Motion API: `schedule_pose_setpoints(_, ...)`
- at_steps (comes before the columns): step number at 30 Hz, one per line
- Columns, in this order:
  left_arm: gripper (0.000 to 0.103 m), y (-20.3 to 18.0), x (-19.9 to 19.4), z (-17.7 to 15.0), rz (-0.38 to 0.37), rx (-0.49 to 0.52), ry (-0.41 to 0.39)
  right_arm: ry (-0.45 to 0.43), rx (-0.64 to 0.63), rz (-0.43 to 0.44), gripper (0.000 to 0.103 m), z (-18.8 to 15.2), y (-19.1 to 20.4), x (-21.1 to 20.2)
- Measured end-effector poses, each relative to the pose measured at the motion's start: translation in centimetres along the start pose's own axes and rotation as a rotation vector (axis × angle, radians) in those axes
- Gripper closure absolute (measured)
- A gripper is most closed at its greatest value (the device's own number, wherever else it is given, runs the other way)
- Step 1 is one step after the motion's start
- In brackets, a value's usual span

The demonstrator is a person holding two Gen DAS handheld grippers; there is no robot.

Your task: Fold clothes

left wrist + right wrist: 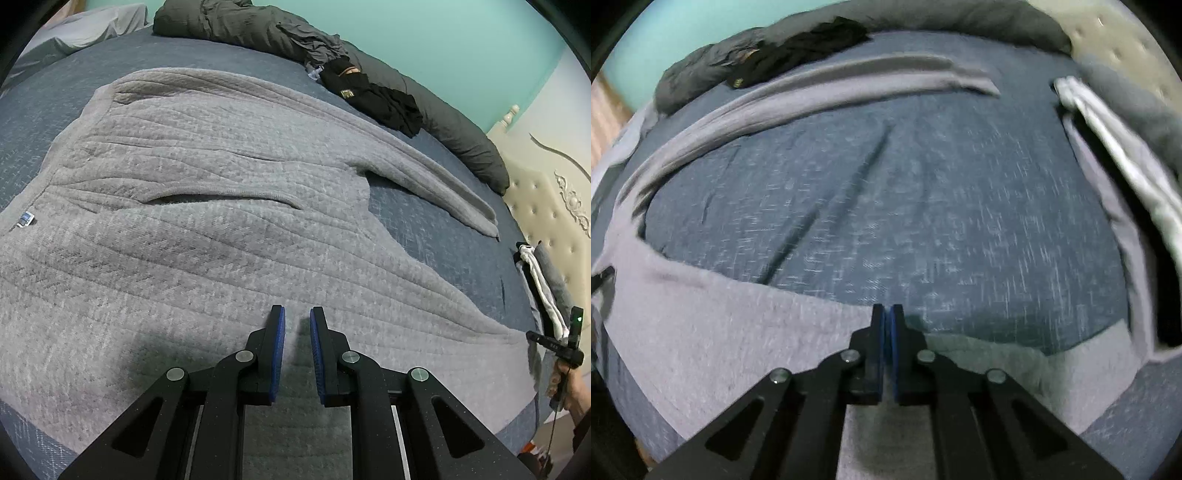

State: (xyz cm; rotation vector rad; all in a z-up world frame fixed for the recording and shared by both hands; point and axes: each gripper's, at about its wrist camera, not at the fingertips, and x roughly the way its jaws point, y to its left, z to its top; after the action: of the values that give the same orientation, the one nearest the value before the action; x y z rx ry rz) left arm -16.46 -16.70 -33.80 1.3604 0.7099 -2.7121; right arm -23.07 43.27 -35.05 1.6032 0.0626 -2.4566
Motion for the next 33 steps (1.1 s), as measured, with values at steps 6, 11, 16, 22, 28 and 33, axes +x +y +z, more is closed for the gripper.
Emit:
schedule_pose_setpoints(6,0.088,0.4,-0.1,0.4,0.001,-0.008,-0.007,0.005,0.029,-0.037,0.099,0.9,0.7,0.2)
schedule_pose_setpoints(11,0.088,0.4,-0.2,1.3,0.004,-0.01,-0.025,-0.069,0.138,-0.037,0.078,3.5,0.4,-1.1)
schedule_pose_setpoints(16,0.088,0.4,0.0,2.6,0.013,-0.013,-0.044,-0.141,0.34,0.078,0.058,7.0,-0.9,-0.9)
schedule_pose_setpoints(22,0.087,-0.2,1.3,3.9,0.024,0.007,-0.041,-0.168,0.465,0.164,0.056,11.6,-1.2,1.3)
schedule_pose_setpoints(28,0.087,0.0,2.3,4.8,0.047,0.014,-0.04,-0.186,0.491,0.18,0.047,15.3,-0.9,4.4)
schedule_pose_setpoints(33,0.087,0.2,3.4,5.0,0.071,0.025,-0.028,-0.185,0.542,0.196,0.047,17.7,-1.4,7.4)
